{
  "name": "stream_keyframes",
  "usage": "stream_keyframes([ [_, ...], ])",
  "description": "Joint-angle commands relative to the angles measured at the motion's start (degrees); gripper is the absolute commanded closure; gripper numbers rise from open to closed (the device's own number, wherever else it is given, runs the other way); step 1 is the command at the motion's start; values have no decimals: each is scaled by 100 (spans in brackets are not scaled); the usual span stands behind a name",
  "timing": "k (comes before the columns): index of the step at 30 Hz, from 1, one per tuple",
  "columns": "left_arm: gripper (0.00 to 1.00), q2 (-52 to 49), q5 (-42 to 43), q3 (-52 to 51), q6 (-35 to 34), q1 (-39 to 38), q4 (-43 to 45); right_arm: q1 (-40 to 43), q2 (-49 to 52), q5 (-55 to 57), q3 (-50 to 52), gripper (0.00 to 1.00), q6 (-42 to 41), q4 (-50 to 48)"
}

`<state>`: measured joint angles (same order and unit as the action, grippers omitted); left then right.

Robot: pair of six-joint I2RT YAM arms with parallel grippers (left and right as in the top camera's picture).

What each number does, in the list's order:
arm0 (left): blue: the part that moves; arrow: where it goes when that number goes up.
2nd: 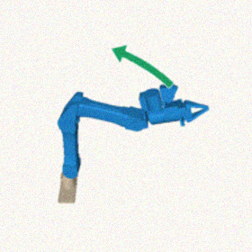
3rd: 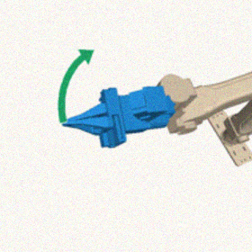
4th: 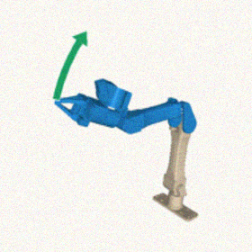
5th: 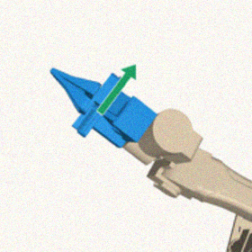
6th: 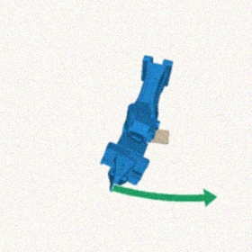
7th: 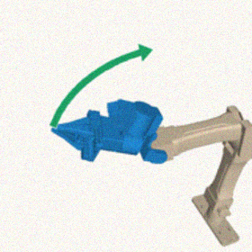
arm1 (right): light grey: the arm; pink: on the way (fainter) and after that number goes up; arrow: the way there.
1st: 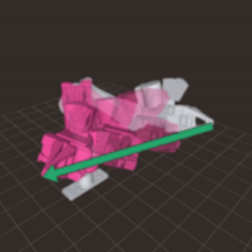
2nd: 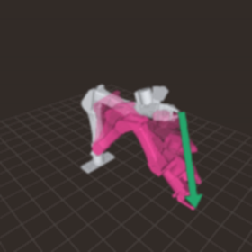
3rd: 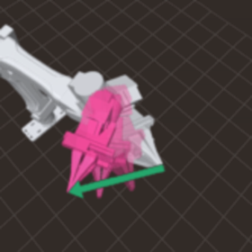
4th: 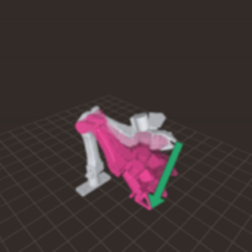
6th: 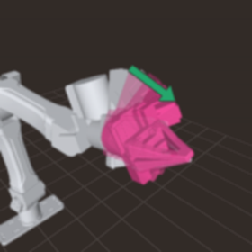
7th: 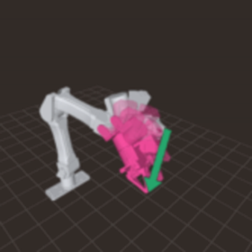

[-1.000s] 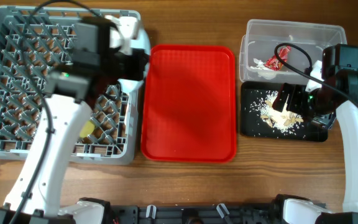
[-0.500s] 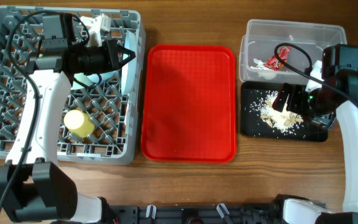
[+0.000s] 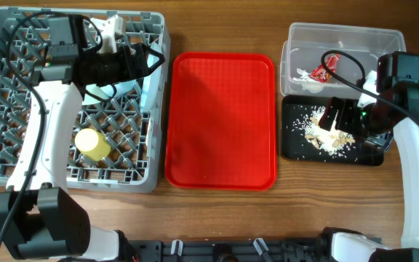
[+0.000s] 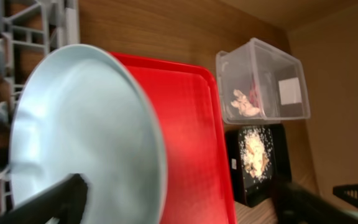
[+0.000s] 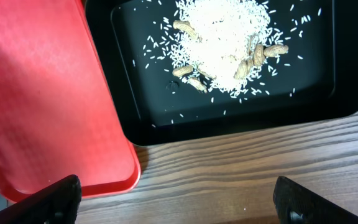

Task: Sort waste into correct bins and load items into the dishwasher rack
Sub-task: 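Carry the plate into the dish rack and stand it upright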

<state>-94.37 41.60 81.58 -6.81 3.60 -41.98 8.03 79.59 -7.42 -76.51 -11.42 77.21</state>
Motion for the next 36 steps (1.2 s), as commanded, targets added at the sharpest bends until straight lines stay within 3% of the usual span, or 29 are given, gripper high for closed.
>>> stream_keyframes([
  [1, 0, 393, -103, -13, -7, 203, -133, 20, -96, 37, -24, 0, 85, -68],
  [4, 0, 708, -599, -13, -7, 192, -455, 20, -111, -199, -26, 0, 74, -269],
  [7, 0, 861, -1801, -13, -13, 48, -1008, 20, -214, -654, -26, 0, -118, -780],
  [12, 0, 809, -3386, -15, -826, -262, -2253, 20, -568, -776, -26, 0, 149, -1821],
  [16, 0, 807, -3445, -31, -1036, -374, -2865, 20, -608, -640, -22, 0, 404, -1908],
  [24, 0, 946, -3399, -96, -601, -662, -3178, 20, -970, -413, 70, 0, 374, -1349],
  [29, 0, 1718, -3493, -774, -540, -1040, -2601, 20, -2129, -413, 647, 0, 417, -1659],
  [36, 0, 3886, -3552, -2463, -542, -1357, -1458, 20, -4162, -367, 1827, 0, 483, -2028],
])
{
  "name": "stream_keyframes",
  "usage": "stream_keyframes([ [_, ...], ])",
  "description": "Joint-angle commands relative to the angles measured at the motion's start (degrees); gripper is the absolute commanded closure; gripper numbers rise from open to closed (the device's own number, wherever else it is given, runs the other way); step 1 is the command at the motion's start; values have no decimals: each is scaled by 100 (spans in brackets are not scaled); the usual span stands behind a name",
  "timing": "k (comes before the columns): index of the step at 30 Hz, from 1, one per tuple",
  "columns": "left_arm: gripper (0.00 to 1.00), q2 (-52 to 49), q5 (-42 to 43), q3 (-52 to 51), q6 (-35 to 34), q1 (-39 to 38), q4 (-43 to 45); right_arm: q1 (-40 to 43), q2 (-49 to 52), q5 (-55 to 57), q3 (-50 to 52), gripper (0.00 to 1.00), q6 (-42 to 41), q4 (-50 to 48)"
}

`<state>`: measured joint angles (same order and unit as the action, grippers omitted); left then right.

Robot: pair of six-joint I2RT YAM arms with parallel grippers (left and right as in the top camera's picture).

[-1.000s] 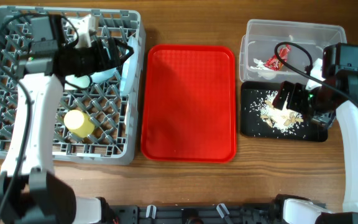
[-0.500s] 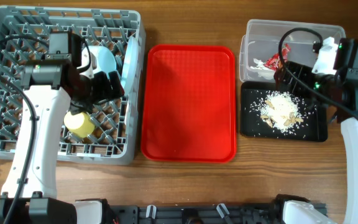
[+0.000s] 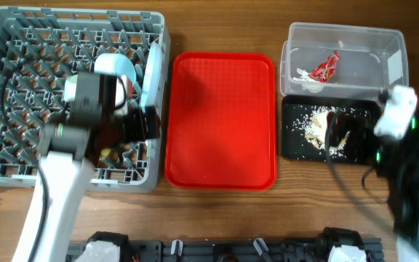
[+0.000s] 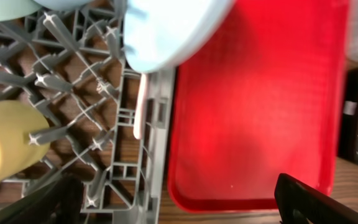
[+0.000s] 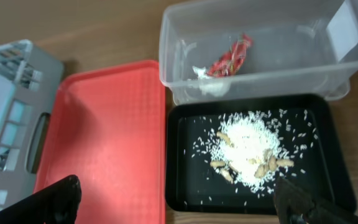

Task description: Sort waste into correct bins and load items into the dishwasher rack

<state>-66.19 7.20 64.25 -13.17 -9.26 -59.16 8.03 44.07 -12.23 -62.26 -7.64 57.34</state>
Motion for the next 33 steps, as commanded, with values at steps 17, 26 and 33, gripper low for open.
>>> stream_keyframes([
  [17, 0, 3897, -256, -1703, 74, -70, 92, 20, -1231, 243, 518, 0, 127, 343],
  [26, 0, 3893, -256, -1703, 72, -70, -160, 20, -1231, 243, 518, 0, 127, 343],
  [33, 0, 3893, -256, -1703, 74, -70, -160, 20, -1287, 374, 520, 0, 339, 350],
])
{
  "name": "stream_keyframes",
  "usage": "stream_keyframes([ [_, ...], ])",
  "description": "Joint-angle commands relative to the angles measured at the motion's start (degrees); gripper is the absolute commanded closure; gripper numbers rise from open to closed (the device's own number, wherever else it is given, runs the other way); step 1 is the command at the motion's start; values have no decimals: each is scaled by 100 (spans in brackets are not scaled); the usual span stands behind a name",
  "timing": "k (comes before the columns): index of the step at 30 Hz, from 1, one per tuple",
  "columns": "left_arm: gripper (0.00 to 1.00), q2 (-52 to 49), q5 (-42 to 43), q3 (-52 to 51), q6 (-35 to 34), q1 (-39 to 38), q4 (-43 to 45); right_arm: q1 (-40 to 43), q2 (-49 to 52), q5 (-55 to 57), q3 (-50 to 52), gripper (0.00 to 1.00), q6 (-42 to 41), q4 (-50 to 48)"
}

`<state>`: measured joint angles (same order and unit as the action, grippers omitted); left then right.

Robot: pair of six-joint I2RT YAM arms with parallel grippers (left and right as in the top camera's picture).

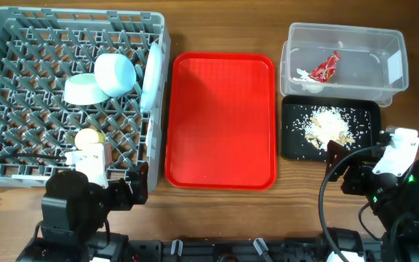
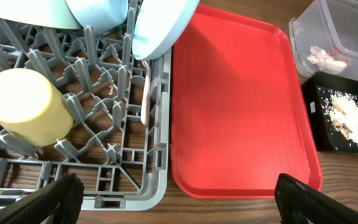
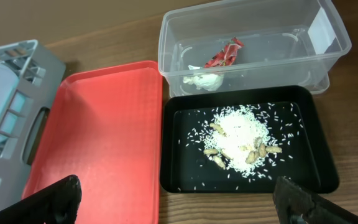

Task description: Sort waste into correct bins and load items into the dishwasher rack

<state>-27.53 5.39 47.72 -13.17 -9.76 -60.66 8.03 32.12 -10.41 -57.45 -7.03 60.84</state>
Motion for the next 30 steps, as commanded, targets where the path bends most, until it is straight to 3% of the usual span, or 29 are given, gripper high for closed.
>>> stream_keyframes([
  [1, 0, 26, -74, -50, 74, -20, -11, 17, -142, 173, 63, 0, 264, -81],
  [6, 0, 26, -74, -50, 74, -20, -11, -490, -929, 149, 734, 0, 256, -1207],
  [15, 0, 26, -74, -50, 74, -20, -11, -986, -2894, -136, 3191, 0, 208, -4166],
  [25, 0, 26, -74, -50, 74, -20, -11, -986, -3193, -101, 5176, 0, 221, -7038],
  [30, 0, 26, -76, -50, 74, -20, -11, -986, -3193, 297, 5718, 0, 210, -7451],
])
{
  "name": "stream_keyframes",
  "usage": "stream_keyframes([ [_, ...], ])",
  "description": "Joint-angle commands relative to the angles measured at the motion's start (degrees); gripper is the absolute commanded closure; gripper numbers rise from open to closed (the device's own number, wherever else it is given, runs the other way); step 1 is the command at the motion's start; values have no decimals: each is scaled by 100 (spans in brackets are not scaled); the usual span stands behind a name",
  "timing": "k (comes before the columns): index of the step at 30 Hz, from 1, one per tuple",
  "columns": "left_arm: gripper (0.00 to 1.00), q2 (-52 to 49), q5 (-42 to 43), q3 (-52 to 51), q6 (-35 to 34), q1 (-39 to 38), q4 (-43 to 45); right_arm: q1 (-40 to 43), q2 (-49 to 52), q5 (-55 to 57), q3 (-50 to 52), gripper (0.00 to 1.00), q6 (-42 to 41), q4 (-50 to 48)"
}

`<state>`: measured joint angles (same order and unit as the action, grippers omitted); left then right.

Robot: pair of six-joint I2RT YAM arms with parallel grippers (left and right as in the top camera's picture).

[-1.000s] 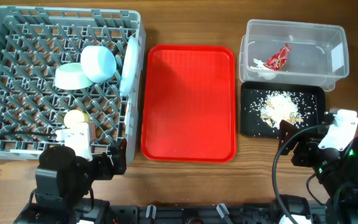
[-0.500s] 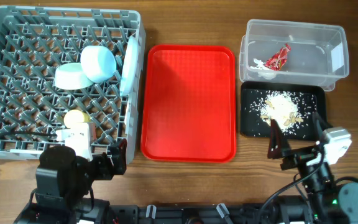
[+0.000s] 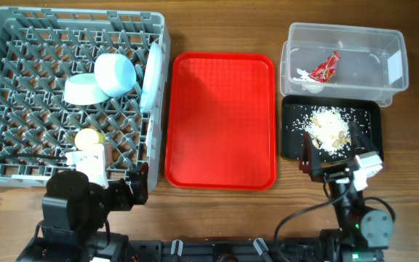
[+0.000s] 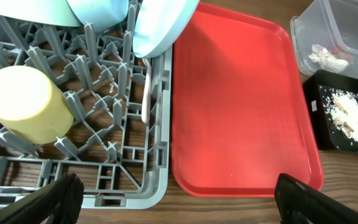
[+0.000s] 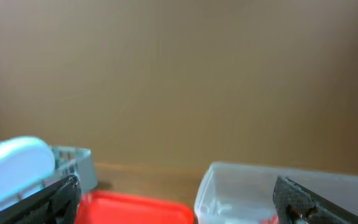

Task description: Sort waste into correct bins and load items into the dishwasher rack

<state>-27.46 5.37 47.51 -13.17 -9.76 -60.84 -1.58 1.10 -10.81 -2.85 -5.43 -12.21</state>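
Observation:
The grey dishwasher rack on the left holds a pale blue plate standing on edge at its right side. It also holds a blue bowl, a pale cup and a yellow cup. The red tray is bare. A clear bin contains a red wrapper and white paper. Rice and peanuts lie in the black tray. My left gripper is open at the front edge by the rack corner. My right gripper is open, low at the front right, facing the back wall.
Bare wooden table runs along the front edge between both folded arms. The rack's front right corner lies close to the left fingers. The black tray's near edge sits just ahead of the right arm.
The right arm has folded lower at the front right. Its wrist camera, which looked down on the trays and bin, now looks level at the back wall. The left arm is unchanged.
At first my left gripper was at the blue plate over the rack and my right gripper hung over the black tray. Then the plate stood in the rack's right side, with both arms farther back. Later both sat open at the front edge, and the right has now folded lower.

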Motion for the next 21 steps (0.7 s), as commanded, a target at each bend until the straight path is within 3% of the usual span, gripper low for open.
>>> stream_keyframes([
  [1, 0, 20, -72, -28, 72, -20, 7, -24, -92, 363, 256, 0, 50, -79],
  [10, 0, 20, -72, -28, 74, -20, -9, -28, -92, 573, 256, 0, 92, 1248],
  [21, 0, 20, -72, -28, 72, -20, -9, -44, -90, 599, 254, 0, 92, 1202],
])
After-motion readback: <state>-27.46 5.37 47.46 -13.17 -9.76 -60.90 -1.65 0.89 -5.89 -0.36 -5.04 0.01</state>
